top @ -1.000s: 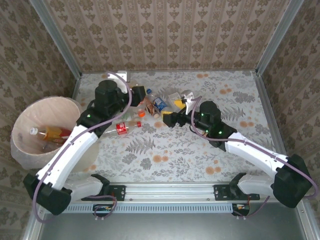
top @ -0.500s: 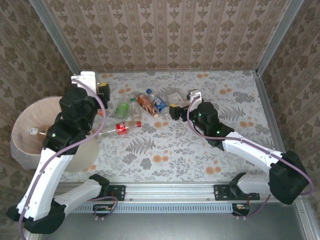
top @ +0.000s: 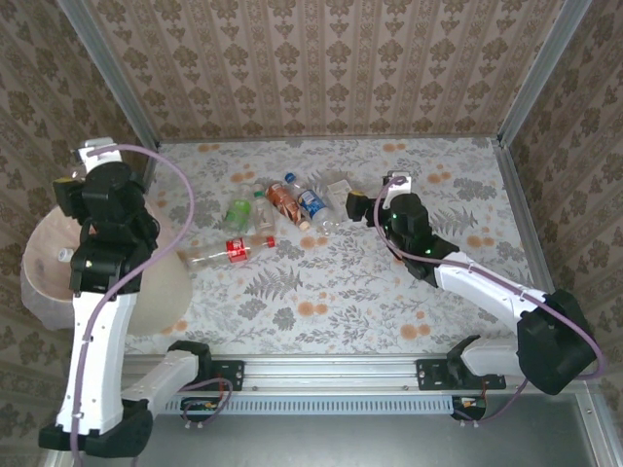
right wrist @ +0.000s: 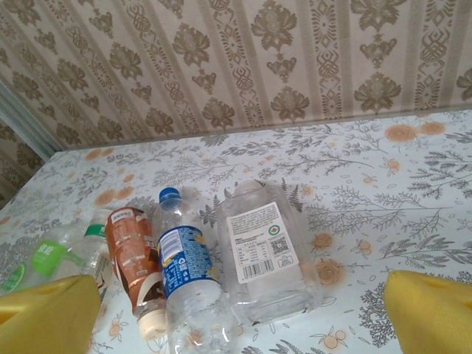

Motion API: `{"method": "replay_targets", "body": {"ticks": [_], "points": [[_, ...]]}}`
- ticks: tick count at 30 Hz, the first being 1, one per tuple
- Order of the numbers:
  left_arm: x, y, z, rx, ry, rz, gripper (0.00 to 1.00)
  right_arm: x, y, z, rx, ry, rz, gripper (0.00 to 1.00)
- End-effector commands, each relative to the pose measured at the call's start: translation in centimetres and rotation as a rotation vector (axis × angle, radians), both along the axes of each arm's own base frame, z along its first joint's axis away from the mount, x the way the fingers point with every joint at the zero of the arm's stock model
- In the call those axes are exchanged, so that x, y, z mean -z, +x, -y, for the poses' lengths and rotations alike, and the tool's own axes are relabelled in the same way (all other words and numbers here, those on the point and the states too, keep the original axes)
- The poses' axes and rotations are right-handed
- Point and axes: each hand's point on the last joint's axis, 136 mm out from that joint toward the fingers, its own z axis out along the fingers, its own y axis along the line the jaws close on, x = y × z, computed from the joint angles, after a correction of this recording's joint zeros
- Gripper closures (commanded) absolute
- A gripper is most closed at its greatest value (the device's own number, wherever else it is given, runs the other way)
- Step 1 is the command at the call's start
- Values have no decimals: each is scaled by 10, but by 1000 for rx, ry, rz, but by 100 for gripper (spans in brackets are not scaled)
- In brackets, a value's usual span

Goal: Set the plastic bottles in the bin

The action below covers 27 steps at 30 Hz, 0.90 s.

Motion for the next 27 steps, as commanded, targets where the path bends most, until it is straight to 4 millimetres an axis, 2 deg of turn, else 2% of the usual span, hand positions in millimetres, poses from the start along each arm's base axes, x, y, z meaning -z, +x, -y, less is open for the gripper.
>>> {"method": "replay_targets", "body": {"ticks": [1,6,13,17,21,24,27], "points": [[3,-3,-17,-32,-67,25,49,4,2,7,35,13,-9,0],[24,4,-41,-36,-245,79,49,5,2,11,34,18,-13,0],[58,26,-68,-31,-477,159,49,7,-1,18,48,21,-14,0],[74,34,-86,-100,-571,232,48,8,-1,21,56,24,-16,0],[90,34,-101,-212,-674,352,38,7,-2,22,61,29,-14,0],[98,36,-106,-256,-720,404,20,6,-3,22,60,33,-15,0],[99,37,-105,-254,-745,415,11,9,-3,20,48,41,-40,0]]}}
